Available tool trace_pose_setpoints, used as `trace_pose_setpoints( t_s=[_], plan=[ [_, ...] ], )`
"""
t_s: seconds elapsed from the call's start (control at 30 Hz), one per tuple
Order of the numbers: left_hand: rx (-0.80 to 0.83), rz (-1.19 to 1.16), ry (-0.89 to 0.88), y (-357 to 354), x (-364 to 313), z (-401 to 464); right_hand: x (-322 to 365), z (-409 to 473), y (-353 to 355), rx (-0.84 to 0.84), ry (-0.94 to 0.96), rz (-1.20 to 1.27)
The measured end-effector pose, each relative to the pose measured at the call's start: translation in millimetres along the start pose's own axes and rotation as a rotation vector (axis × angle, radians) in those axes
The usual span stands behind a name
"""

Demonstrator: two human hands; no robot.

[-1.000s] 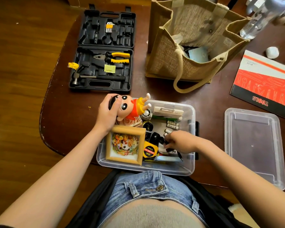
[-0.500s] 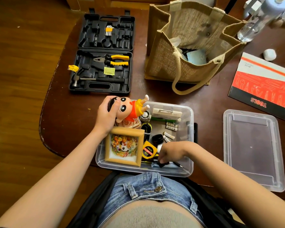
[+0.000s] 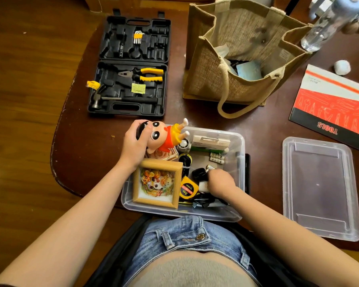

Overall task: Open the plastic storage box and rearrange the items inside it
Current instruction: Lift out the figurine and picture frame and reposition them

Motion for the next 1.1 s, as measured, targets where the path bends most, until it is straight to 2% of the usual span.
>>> trace_pose_setpoints(
  t_s=[0.33,0.5,0.8,1.1],
  plan=[
    [0.010,-0.004,0.000,-1,1,0,-7,8,2,-0.080,-0.118,-0.063],
    [0.007,-0.002,0.004,0,2,0,-6,10,7,-0.145,-0.086,-0.001],
    [0.007,0.005,-0.008,0,0,0,-4,21,8,-0.120,-0.038,-0.127],
    [0.000,-0.002,0.004,0,1,1,-4,27,19,-0.185,-0.036,-0.077]
  ],
)
Point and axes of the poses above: each hand's wrist, its own z-axis towards the middle knuckle, its own y-axis out of the back of the hand, x = y × z, the point moved 10 cm from there along z, towards the middle knuckle, and after that the axes turned 3 degrees about y, right-handed, at the moved point
